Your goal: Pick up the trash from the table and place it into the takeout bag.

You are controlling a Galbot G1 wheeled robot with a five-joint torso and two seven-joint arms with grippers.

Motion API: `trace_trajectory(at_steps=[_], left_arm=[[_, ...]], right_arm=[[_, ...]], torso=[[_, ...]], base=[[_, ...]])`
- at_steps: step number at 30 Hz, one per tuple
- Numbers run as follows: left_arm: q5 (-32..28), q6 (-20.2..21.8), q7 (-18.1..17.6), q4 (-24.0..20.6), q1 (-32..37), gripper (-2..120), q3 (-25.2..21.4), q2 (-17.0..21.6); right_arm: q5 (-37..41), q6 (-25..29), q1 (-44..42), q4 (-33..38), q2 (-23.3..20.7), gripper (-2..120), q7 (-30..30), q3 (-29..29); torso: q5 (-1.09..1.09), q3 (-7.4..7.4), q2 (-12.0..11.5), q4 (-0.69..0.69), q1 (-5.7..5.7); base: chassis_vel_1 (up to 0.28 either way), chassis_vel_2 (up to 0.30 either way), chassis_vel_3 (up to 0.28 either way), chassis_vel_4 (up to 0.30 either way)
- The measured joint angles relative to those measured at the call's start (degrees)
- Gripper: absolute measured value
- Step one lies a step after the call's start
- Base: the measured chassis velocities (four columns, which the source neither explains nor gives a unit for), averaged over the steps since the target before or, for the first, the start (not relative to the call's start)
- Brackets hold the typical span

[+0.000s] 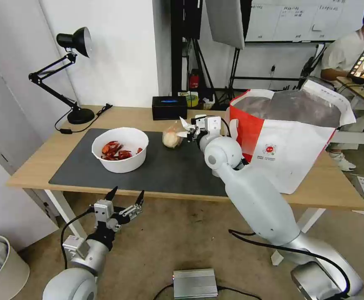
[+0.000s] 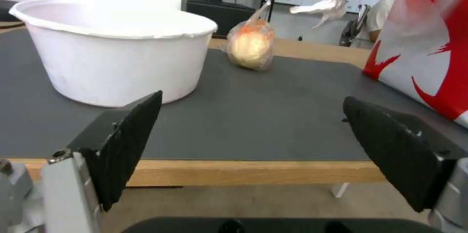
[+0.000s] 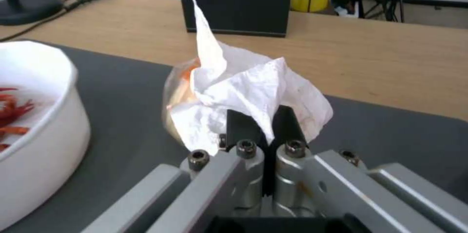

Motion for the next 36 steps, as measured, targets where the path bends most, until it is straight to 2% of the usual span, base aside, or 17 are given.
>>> trace_trajectory(at_steps=[8,16,23,27,36], left_arm=[[0.0,0.0,0.0,-0.2,0.3,100,-0.4,0.0],[0.0,-0.1,0.0,-0.4,0.3,100,-0.7,0.0],[0.3,-0.1,0.1,-0.4,-0.1,100,-0.4,0.0],[0.4,-0.1,0.1,-0.5,-0.1,100,-0.3,0.0],[0.6,-0.1,0.1,-0.6,-0.1,100,0.1,0.0]], right_arm=[[0.0,0.0,-3.2,5.8,-1.5,0,0.4,0.6],[0.0,0.0,-8.9,15.8,-4.2,0,0.8,3.2],[-1.4,0.0,-14.0,26.3,-8.1,0,-0.5,8.6],[-1.1,0.0,-14.6,30.0,-10.3,0,-1.3,11.6],[2.6,0.0,-12.0,32.1,-15.4,0,-1.6,16.8]], torso=[[0.0,0.0,0.0,0.0,0.0],[0.01,0.0,0.0,0.0,0.0],[0.01,0.0,0.0,-0.01,0.0],[0.01,0.0,0.0,0.0,0.0],[0.01,0.0,0.0,0.0,0.0]], base=[[0.0,0.0,0.0,0.0],[0.0,0.0,0.0,0.0],[0.0,0.0,0.0,0.0],[0.0,0.0,0.0,0.0],[0.0,0.0,0.0,0.0]])
